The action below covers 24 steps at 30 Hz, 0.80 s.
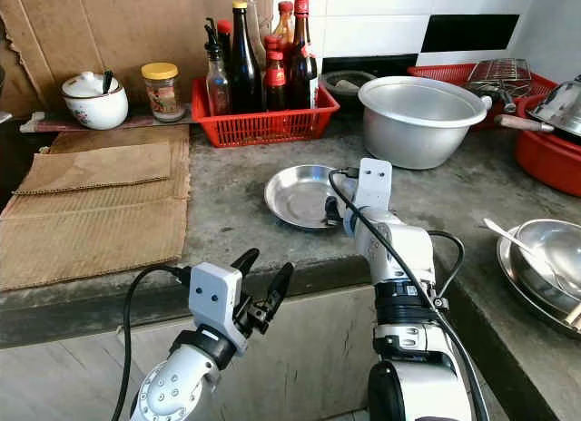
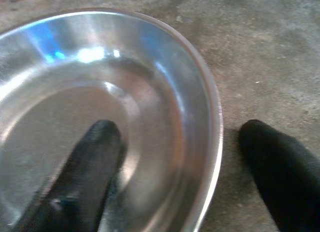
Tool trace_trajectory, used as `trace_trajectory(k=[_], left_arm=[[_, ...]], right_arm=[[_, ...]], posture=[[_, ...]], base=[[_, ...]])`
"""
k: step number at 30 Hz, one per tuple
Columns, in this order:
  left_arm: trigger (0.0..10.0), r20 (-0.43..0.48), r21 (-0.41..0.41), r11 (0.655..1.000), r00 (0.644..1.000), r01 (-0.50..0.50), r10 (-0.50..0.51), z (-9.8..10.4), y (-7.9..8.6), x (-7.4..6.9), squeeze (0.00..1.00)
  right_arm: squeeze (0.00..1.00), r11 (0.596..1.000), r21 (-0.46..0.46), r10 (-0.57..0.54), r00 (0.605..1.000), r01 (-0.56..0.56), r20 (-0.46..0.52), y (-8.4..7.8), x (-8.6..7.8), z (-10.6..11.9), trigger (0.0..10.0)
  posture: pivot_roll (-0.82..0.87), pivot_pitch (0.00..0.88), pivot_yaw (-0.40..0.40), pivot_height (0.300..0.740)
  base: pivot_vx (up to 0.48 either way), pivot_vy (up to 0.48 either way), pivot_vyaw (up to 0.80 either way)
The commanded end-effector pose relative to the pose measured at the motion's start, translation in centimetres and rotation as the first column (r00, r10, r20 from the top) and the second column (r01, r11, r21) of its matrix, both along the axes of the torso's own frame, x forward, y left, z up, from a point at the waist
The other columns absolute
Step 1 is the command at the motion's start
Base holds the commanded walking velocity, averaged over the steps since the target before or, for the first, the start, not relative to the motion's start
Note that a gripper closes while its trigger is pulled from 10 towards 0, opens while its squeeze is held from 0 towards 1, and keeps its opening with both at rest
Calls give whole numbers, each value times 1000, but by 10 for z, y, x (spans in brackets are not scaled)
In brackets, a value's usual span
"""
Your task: Kitchen organization
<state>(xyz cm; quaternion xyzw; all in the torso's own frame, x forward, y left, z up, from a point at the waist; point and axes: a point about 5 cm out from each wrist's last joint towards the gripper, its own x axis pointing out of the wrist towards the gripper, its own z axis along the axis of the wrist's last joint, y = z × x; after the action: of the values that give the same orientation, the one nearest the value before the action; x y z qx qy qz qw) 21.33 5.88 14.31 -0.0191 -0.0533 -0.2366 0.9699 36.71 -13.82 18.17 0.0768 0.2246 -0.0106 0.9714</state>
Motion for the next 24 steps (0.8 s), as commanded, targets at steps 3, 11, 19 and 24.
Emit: trace_trajectory(k=[3,11,19,24], left_arm=[[10000,33,-2,1000,999,1,-1,6,-1,1,0],[10000,36,-1,1000,999,-2,2,6,-2,2,0],[10000,35,7,1000,999,-13,13,5,-1,3,0],[10000,32,14,1000,999,-18,18,3,-1,4,0]], right_arm=[[0,1000,-10,9,997,-10,-76,3,0,-9,0],[0,1000,14,-24,995,26,-92,2,1,-7,0],[0,981,180,-61,996,72,-68,6,2,-2,0],[0,959,273,-67,997,73,-32,12,2,4,0]], posture=[[95,22,-72,740],[95,26,-82,740],[100,17,-87,740],[98,8,-84,740]], base=[[0,0,0],[0,0,0],[0,0,0],[0,0,0]])
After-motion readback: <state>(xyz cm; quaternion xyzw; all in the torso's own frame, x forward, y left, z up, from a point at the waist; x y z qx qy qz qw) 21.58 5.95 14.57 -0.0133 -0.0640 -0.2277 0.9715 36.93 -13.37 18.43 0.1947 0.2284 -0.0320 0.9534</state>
